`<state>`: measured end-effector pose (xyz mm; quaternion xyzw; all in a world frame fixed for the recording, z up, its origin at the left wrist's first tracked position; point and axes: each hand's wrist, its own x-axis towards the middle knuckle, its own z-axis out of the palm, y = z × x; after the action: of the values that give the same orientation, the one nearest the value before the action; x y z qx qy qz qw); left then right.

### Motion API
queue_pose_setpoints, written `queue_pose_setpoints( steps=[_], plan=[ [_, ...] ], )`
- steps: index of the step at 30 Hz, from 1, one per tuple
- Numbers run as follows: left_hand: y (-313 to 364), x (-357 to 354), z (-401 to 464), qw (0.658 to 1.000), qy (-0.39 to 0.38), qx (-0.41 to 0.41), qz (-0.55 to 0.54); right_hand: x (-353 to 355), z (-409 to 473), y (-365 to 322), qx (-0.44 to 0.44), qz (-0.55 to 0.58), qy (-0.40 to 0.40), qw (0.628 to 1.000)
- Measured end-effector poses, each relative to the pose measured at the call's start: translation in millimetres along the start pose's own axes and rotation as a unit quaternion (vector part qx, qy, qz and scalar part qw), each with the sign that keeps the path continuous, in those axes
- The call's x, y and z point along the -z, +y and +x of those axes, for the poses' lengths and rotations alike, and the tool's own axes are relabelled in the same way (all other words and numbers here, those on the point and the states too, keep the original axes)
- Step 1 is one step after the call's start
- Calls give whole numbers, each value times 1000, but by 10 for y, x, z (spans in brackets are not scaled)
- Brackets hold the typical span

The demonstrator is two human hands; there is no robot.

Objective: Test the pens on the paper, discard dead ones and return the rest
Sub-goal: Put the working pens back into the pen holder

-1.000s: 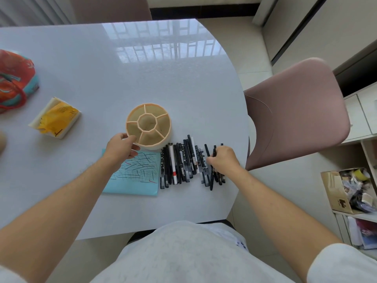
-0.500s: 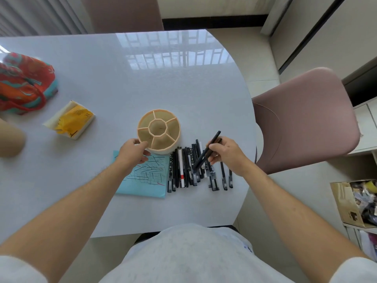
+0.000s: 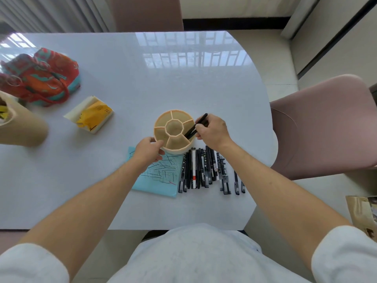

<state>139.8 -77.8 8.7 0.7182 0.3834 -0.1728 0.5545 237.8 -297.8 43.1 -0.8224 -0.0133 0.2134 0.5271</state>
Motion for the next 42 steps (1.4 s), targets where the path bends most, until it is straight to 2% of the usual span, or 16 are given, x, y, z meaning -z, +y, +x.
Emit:
queue_pose_setpoints(
  steps=[4, 7, 10, 12, 15, 19, 29, 32, 36, 42],
  plan=[
    [10, 5, 48, 1000, 9, -14, -11, 120, -33, 110, 2, 5, -19, 1000],
    [16, 33, 105, 999, 18, -30, -11, 457, -124, 325, -29, 26, 21, 999],
    [15, 83, 152, 999, 23, -39, -11, 879, -311, 713, -106, -60, 105, 987],
    [5, 106, 165, 999, 24, -41, -21, 1079, -491, 987, -164, -132, 120, 970],
    [2, 96, 150, 998, 23, -41, -30, 1071, -732, 1269, -210, -207, 82, 952],
    [-3, 34, 96, 998, 15, -38, -42, 755, -847, 1358, -185, -313, 61, 930],
    [-21, 20, -9, 998, 6, -36, -49, 502, -698, 1226, -167, -426, -5, 889],
    [-36, 20, -3, 999, 13, -31, -43, 580, -607, 1219, -170, -387, -25, 906],
    [-63, 19, -17, 999, 2, -28, -46, 681, -519, 1142, -195, -174, 4, 965],
    [-112, 0, -75, 999, -3, -27, -47, 620, -462, 926, -163, -22, 5, 986]
  ],
)
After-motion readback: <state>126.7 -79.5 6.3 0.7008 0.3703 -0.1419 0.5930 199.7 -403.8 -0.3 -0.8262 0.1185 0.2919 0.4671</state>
